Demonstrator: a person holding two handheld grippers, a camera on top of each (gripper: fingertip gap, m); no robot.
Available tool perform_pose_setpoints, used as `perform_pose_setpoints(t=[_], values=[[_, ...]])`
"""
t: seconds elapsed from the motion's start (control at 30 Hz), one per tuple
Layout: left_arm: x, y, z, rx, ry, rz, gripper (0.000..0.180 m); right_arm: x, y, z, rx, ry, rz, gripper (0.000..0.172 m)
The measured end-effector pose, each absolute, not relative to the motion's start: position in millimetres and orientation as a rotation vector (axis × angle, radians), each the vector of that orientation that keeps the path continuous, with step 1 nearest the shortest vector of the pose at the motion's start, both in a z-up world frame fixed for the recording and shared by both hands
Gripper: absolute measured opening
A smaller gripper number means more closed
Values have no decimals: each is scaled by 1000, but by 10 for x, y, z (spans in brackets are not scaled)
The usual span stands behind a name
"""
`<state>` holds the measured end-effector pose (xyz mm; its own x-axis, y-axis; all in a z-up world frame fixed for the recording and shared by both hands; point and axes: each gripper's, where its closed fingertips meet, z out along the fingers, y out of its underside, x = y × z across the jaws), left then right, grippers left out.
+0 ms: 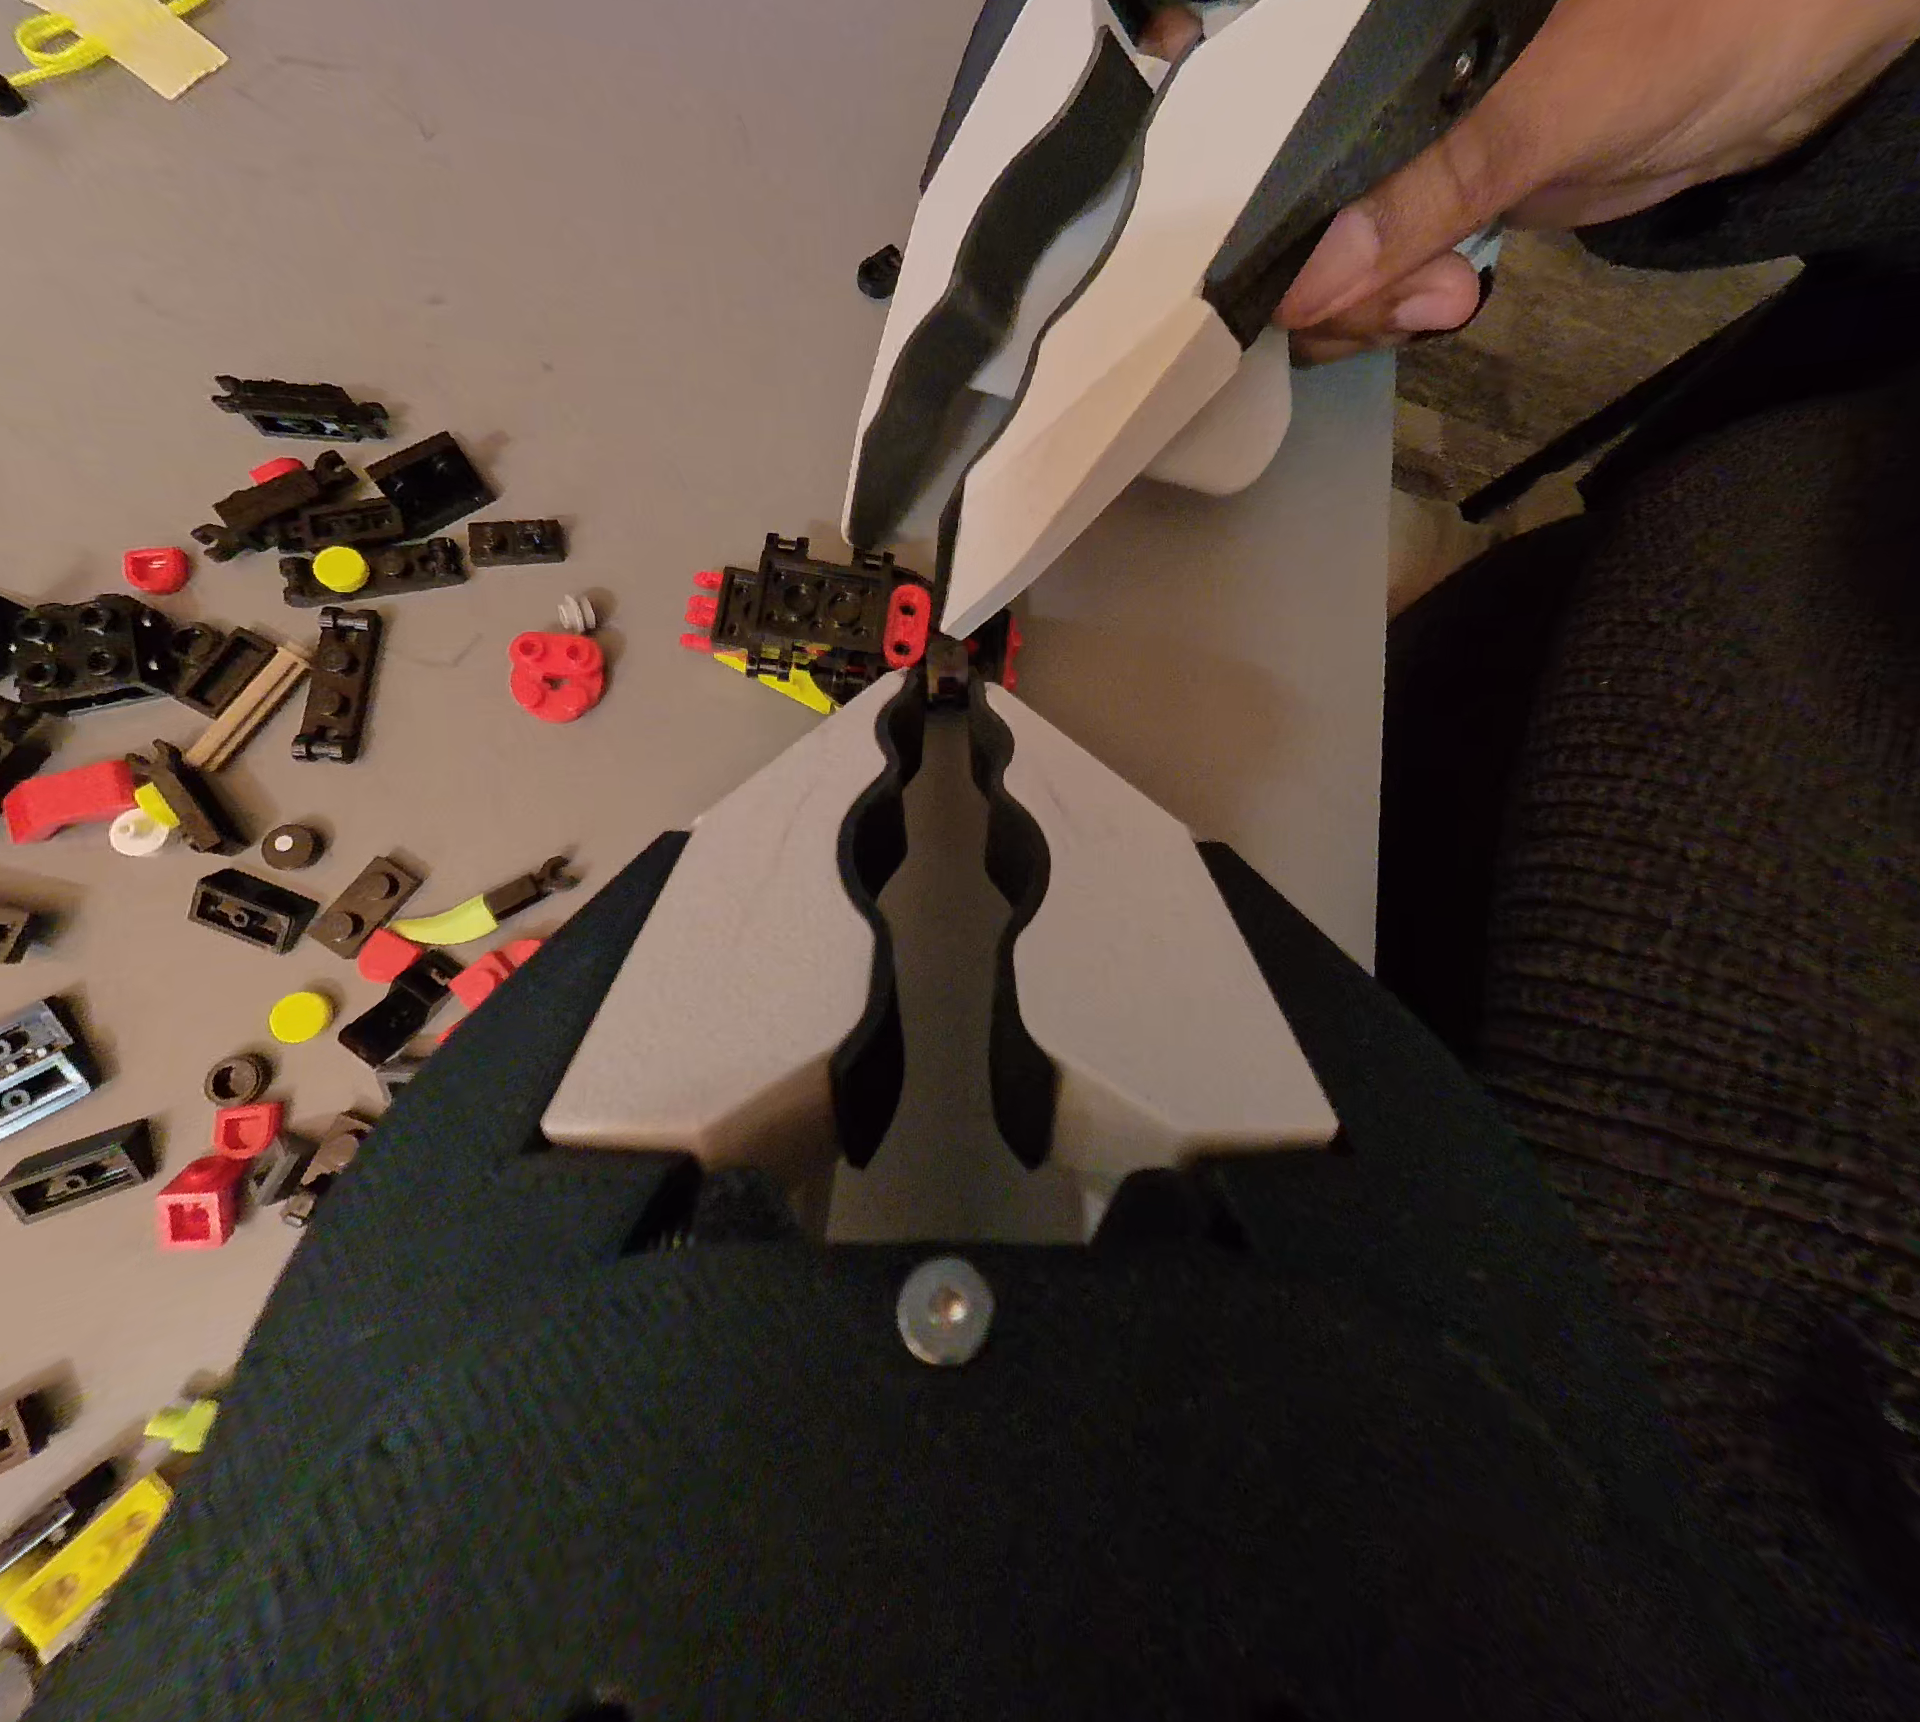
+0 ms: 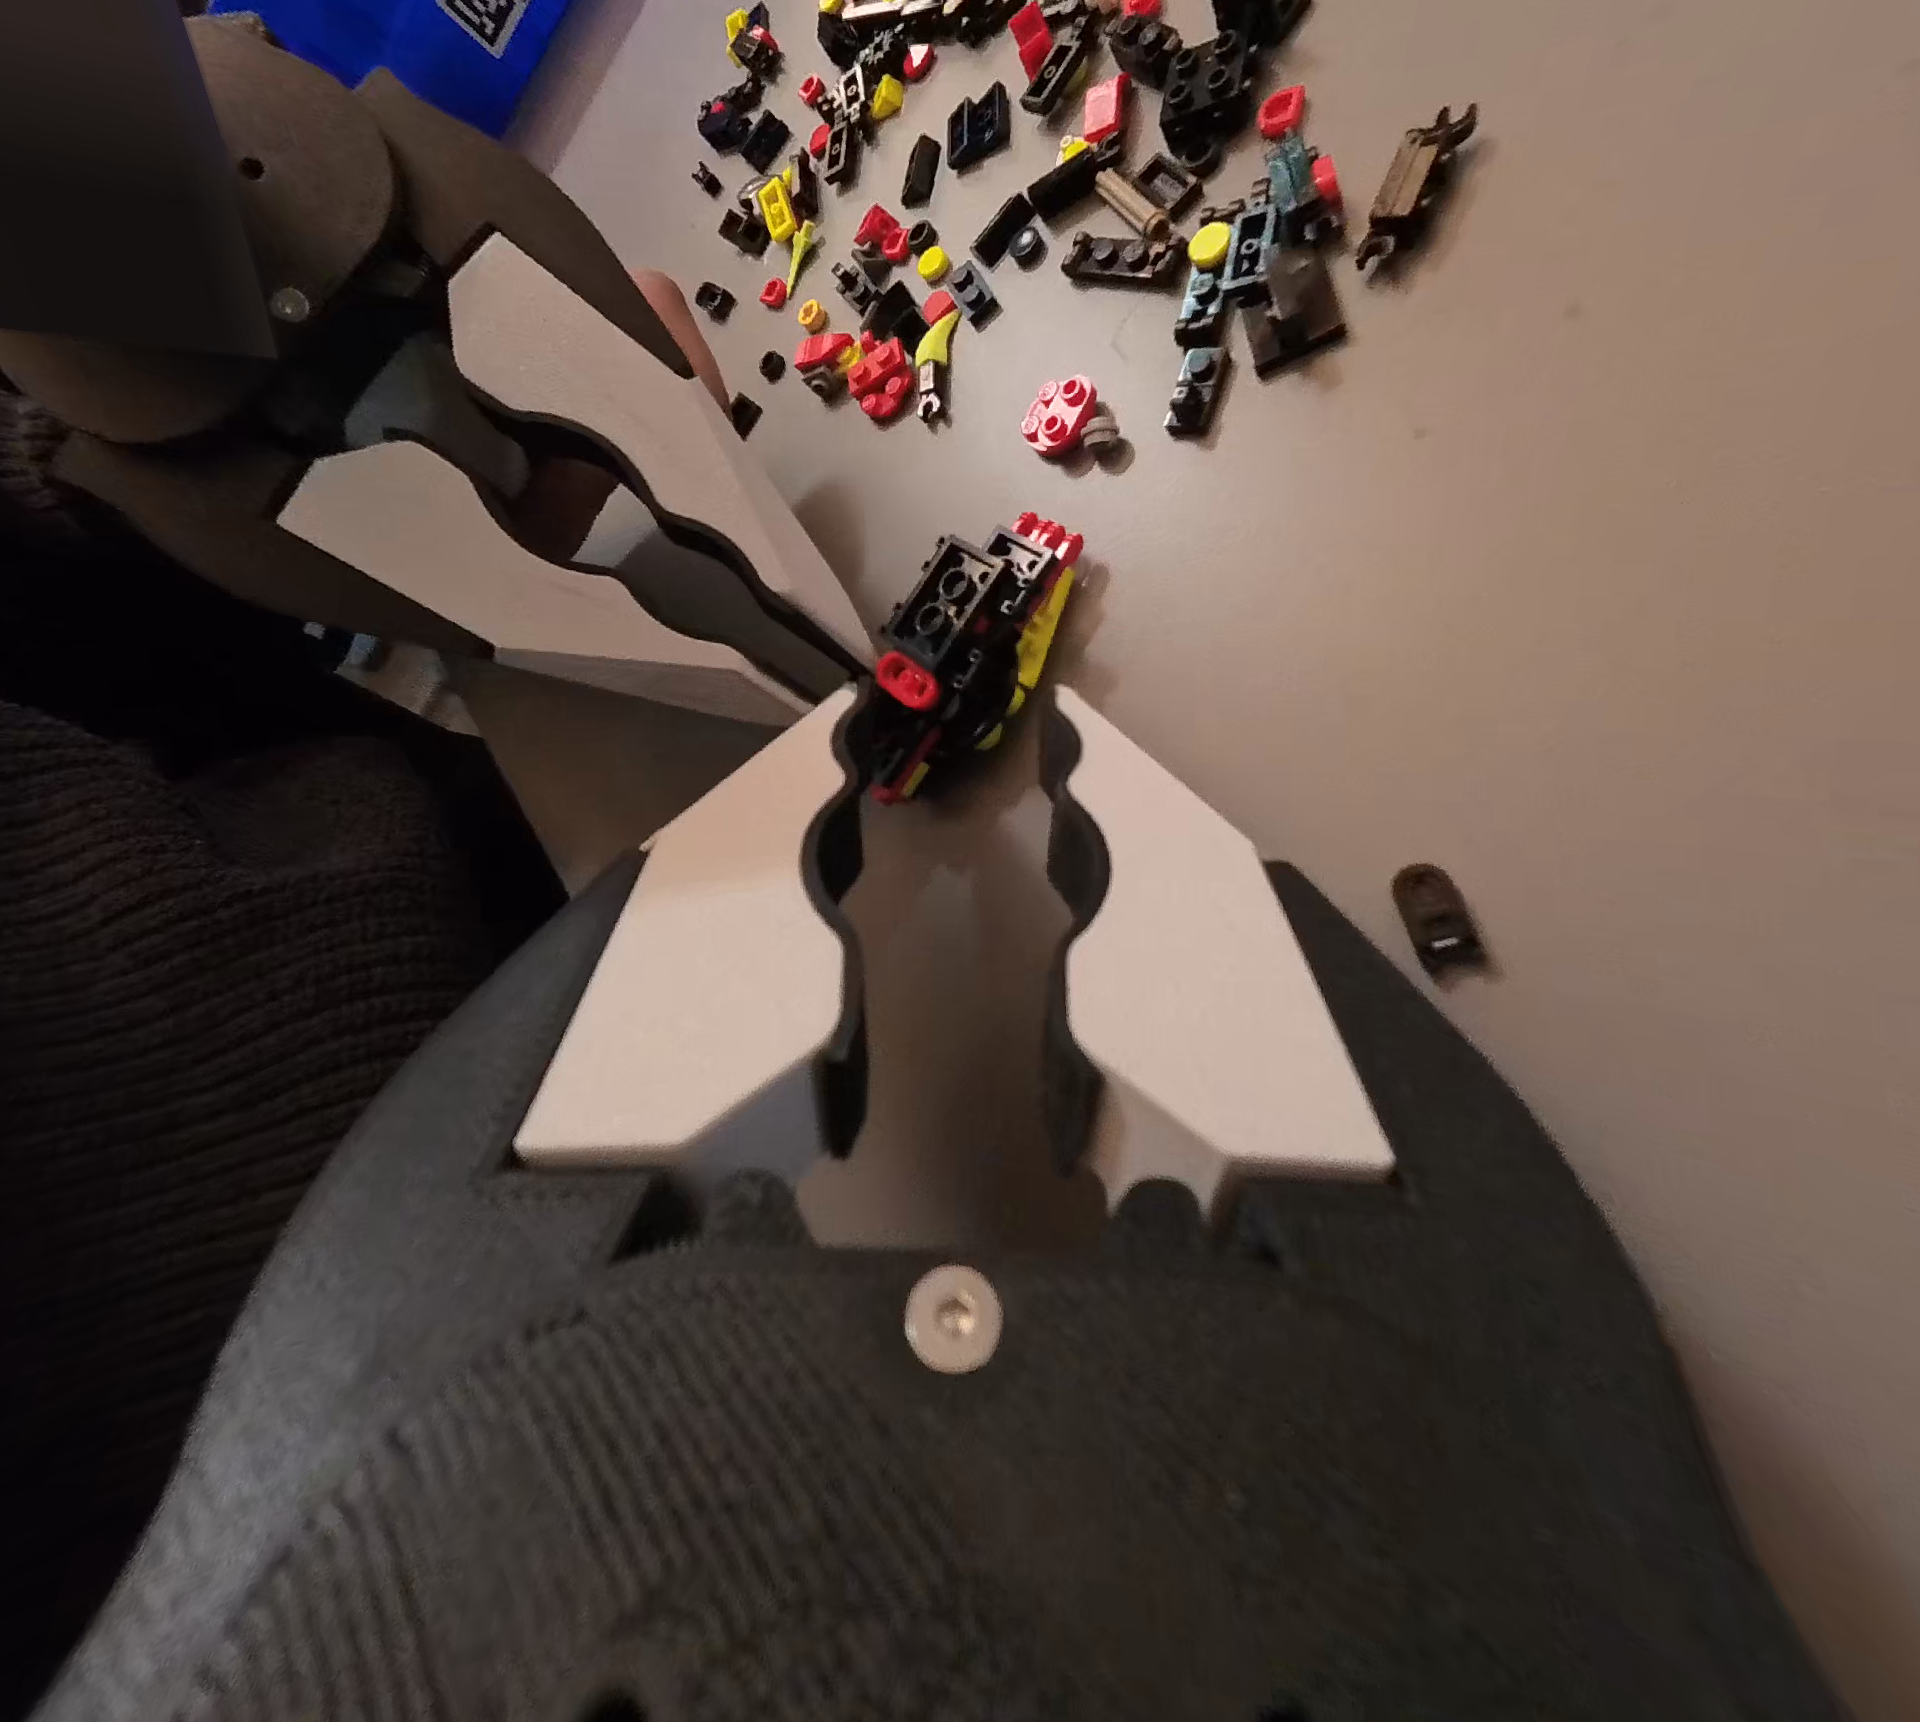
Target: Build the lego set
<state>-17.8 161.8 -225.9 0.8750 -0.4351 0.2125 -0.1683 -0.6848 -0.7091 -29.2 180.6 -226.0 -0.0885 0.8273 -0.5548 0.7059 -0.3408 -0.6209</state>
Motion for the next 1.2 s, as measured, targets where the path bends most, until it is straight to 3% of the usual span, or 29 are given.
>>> perform_pose_setpoints(t=[1.2], values=[[-246, 1597, -2291, -2321, 419, -466, 6, -289, 1804, -2302, -2002, -1783, 1363, 32]])
